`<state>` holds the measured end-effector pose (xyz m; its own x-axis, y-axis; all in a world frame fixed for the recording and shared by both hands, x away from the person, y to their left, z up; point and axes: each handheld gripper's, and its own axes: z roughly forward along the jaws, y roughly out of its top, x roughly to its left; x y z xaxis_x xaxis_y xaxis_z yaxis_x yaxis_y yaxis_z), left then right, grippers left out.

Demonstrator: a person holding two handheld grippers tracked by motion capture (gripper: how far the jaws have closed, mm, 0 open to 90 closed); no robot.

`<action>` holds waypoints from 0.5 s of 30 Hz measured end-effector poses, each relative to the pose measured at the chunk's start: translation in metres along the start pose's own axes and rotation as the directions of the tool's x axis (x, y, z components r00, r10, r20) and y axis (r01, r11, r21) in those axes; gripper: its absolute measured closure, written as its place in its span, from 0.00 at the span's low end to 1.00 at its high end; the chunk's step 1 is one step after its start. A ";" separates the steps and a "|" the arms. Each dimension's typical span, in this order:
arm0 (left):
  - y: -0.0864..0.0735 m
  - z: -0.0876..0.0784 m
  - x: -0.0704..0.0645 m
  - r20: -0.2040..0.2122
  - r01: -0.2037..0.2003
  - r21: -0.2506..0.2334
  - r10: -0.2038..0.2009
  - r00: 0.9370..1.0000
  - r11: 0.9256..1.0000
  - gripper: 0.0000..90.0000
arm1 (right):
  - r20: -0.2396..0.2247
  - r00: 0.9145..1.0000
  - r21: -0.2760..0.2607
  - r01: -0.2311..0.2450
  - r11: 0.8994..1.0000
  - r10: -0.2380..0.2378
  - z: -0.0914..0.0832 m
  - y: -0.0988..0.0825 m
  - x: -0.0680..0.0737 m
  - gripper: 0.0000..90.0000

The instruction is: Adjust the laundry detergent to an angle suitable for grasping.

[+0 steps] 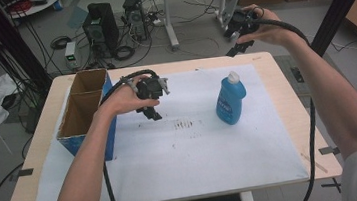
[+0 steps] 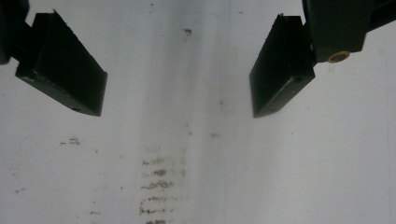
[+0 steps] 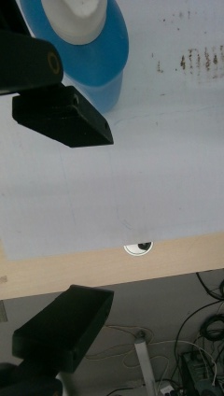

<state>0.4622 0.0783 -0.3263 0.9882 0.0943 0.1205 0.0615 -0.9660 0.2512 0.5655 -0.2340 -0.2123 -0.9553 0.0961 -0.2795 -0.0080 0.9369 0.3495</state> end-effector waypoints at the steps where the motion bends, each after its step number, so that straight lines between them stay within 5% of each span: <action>1: 0.000 0.000 0.000 0.000 0.000 0.000 0.000 1.000 1.000 0.22 | 0.000 1.000 -0.001 0.001 1.000 -0.001 0.000 0.000 0.000 0.23; 15: -0.001 0.001 0.001 0.017 0.009 -0.014 -0.009 1.000 1.000 0.22 | -0.007 1.000 0.008 0.007 1.000 -0.007 0.002 0.002 0.002 0.23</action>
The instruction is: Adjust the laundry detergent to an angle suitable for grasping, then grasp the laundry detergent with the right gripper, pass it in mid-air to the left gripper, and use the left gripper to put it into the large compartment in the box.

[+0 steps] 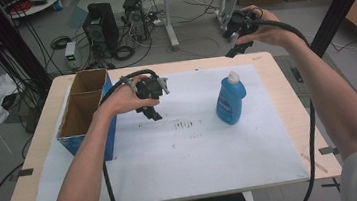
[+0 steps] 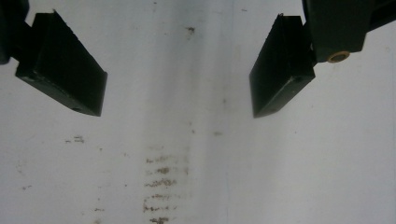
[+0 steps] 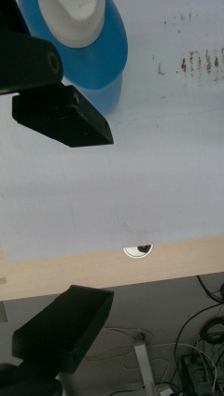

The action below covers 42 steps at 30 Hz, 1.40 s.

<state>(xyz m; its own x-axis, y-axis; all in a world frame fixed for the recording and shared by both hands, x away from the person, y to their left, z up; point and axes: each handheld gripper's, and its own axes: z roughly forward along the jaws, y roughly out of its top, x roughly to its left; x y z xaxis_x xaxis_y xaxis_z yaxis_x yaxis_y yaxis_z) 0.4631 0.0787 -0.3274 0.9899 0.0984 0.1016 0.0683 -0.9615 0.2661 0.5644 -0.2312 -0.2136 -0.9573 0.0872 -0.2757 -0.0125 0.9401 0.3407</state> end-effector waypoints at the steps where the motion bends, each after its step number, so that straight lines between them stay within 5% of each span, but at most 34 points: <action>1: 0.001 0.000 0.000 0.001 -0.004 -0.001 0.004 1.000 1.000 0.22 | 0.000 1.000 0.001 0.000 1.000 0.000 0.000 0.000 0.000 0.23; 42: 0.000 -0.001 -0.003 0.030 -0.006 -0.015 0.007 1.000 1.000 0.22 | -0.015 0.999 -0.023 -0.030 0.999 0.030 -0.018 -0.009 0.006 0.22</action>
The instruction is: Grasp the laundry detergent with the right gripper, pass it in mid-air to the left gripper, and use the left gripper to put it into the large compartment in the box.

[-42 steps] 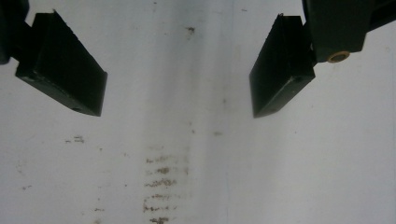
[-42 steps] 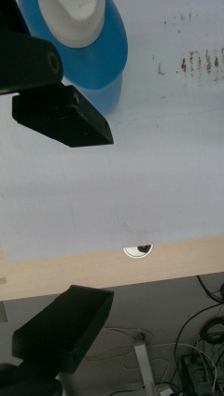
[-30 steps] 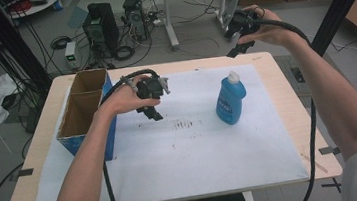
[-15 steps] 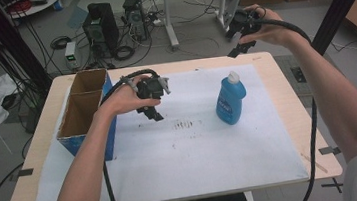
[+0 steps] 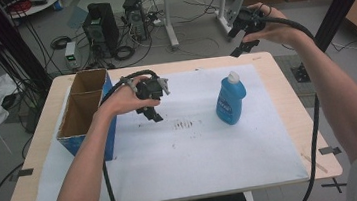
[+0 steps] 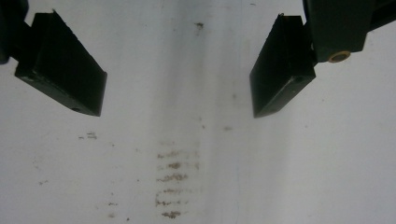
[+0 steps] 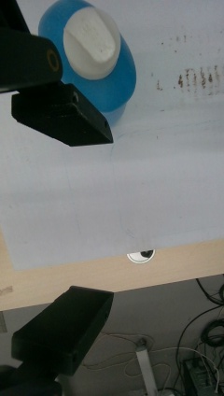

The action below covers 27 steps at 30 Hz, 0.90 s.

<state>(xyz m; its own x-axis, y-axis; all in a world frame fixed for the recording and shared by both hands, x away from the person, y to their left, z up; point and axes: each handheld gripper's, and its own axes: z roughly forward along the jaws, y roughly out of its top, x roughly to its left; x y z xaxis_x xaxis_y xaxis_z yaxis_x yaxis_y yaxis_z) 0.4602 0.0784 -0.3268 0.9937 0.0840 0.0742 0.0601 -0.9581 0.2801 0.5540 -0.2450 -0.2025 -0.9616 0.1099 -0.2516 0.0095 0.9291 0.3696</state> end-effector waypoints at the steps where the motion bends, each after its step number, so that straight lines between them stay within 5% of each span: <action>1: 0.000 0.001 -0.001 0.002 0.007 -0.007 -0.007 1.000 1.000 0.22 | 0.000 1.000 -0.006 0.001 1.000 -0.001 -0.002 0.000 0.001 0.22; 18: 0.009 0.002 -0.005 0.006 -0.010 -0.009 0.011 1.000 1.000 0.21 | -0.026 1.000 0.039 0.010 0.999 -0.009 -0.018 0.000 0.026 0.22; 27: 0.008 0.003 -0.005 0.005 -0.012 -0.007 0.012 1.000 1.000 0.21 | -0.066 0.994 0.067 -0.078 0.995 0.083 -0.019 -0.009 0.044 0.20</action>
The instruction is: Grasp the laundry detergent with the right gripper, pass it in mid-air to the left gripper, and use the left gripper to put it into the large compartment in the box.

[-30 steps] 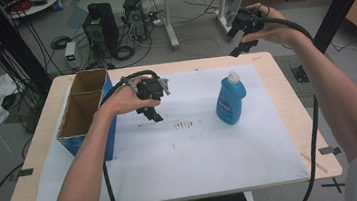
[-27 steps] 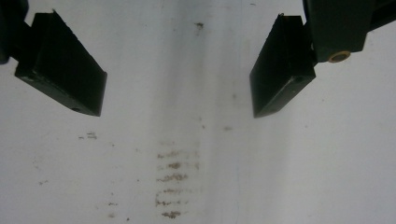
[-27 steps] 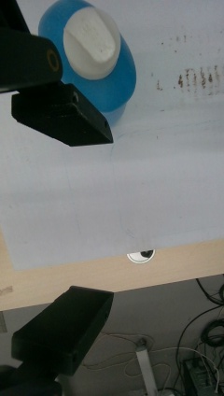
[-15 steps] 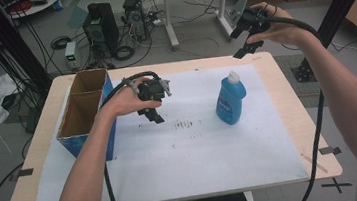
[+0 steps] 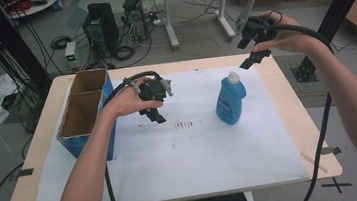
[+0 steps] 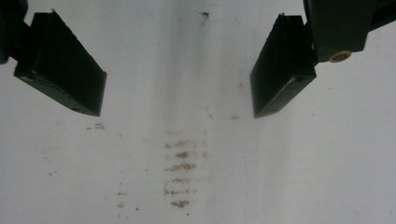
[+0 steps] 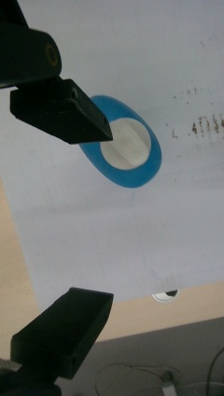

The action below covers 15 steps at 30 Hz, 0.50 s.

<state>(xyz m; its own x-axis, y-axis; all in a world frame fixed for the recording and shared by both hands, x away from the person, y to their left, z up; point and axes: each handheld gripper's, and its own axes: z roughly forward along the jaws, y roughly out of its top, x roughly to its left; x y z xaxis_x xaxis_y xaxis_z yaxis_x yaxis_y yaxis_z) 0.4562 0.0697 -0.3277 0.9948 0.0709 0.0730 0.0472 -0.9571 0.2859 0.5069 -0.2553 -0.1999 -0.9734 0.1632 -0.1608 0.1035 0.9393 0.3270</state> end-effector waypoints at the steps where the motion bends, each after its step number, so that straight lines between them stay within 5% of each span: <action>1: 0.000 0.000 0.000 0.000 0.000 0.000 0.000 1.000 1.000 0.21 | 0.000 1.000 0.000 0.000 1.000 0.000 0.000 0.000 0.000 0.20; 7: 0.000 0.000 0.000 -0.001 0.000 -0.002 0.000 1.000 1.000 0.21 | -0.021 0.997 0.009 -0.071 0.997 0.071 0.000 -0.012 0.010 0.20; 15: 0.002 0.001 -0.001 0.001 0.003 -0.008 -0.003 1.000 1.000 0.21 | -0.018 0.996 -0.019 -0.084 0.996 0.084 0.001 -0.018 0.026 0.20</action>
<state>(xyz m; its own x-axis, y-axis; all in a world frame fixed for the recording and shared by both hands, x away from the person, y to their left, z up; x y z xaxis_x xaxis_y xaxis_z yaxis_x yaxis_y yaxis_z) 0.4557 0.0675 -0.3279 0.9947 0.0740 0.0715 0.0499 -0.9546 0.2935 0.4799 -0.2678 -0.2111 -0.9649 0.2359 -0.1156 0.1813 0.9163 0.3570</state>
